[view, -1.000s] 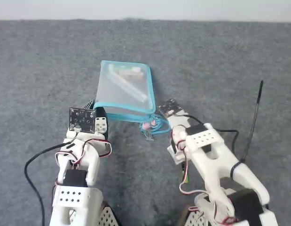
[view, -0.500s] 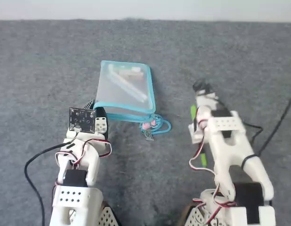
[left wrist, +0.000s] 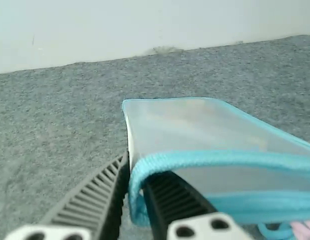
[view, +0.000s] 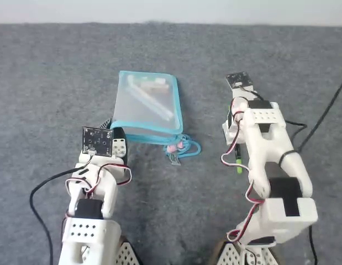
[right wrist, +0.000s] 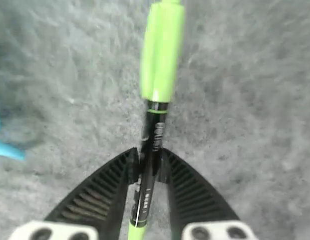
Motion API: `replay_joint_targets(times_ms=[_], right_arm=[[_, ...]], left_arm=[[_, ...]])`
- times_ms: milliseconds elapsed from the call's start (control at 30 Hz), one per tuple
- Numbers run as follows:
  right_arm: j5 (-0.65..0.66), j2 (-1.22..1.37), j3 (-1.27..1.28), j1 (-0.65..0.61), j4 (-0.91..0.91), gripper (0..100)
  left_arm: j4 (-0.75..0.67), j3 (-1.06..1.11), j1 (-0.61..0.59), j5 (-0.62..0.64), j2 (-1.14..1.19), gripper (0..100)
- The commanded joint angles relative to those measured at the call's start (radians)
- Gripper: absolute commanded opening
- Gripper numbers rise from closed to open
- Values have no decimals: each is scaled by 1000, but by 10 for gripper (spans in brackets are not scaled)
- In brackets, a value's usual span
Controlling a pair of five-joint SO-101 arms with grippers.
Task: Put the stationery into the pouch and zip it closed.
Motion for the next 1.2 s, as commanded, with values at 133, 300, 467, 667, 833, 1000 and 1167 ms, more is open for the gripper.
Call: replay_joint_targets(times_ms=[133,300,467,667,833,1000,1167], right_arm=[[-5,-108,-9,12,70,127],[-5,-200,161,-12,91,123],[-5,-189,269,-12,-7,121],[-5,-124,273,-13,-47,116],[-11,-122,273,4,-58,2],[-8,-214,273,70,-5,6],[26,-499,273,87,142,7]], left_arm=[[-38,-13,11,5,3,12],[-38,-13,9,5,3,12],[-37,-12,6,5,3,12],[-34,-12,5,5,3,12],[-34,-12,5,5,3,12],[-34,-10,6,5,3,12],[-75,7,11,5,3,12]])
